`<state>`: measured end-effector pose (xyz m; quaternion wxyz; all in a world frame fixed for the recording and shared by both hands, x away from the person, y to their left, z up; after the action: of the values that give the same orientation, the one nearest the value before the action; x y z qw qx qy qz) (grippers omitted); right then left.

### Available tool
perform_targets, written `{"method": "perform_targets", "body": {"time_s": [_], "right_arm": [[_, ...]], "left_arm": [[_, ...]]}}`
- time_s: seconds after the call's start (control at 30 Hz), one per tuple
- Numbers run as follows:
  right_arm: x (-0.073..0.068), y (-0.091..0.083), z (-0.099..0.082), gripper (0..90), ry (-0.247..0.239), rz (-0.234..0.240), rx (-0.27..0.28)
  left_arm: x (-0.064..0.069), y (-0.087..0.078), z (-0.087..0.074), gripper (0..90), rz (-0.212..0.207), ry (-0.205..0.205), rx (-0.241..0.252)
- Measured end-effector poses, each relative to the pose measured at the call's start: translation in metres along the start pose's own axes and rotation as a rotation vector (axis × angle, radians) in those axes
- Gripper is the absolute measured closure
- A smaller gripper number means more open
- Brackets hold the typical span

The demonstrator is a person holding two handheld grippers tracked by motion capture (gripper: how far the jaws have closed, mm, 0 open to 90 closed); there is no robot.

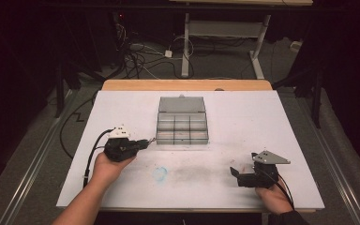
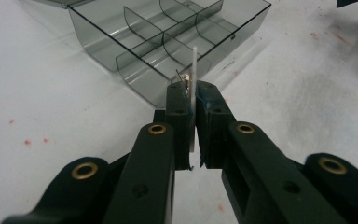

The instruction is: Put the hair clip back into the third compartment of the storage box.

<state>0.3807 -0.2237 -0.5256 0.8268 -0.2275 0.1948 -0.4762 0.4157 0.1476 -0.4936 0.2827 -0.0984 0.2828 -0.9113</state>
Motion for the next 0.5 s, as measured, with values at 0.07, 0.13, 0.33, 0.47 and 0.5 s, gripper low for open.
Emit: {"method": "perform_targets", "body": {"time_s": [0.07,0.13,0.33,0.47,0.5], "right_arm": [[0.000,0.000,0.000,0.5,0.002,0.000,0.000],[0.000,0.000,0.000,0.5,0.003,0.001,0.001],[0.000,0.000,0.000,0.5,0.004,0.002,0.000],[0.000,0.000,0.000,0.5,0.003,0.002,0.001],[0.000,0.000,0.000,0.5,0.003,0.002,0.001]], "left_arm": [[-0.001,0.002,0.004,82.2,-0.002,0.005,0.001],[-0.002,0.005,0.008,82.2,-0.003,0.010,-0.001],[-0.003,0.017,0.020,82.2,-0.011,0.016,-0.002],[-0.003,0.025,0.029,82.2,-0.018,0.030,-0.002],[-0.003,0.027,0.030,82.2,-0.018,0.034,-0.003]]}}
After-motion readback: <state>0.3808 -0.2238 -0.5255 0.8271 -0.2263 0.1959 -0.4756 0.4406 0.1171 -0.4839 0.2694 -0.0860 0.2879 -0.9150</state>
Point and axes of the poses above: each handheld gripper's, and its own axes: y roughly forward along the jaws, z roughly out of its top, x roughly to its right, the point moved 8 cm from there along y, roughly forward along the jaws, and after that the axes turned 9 degrees about y, right-handed, at the moved point
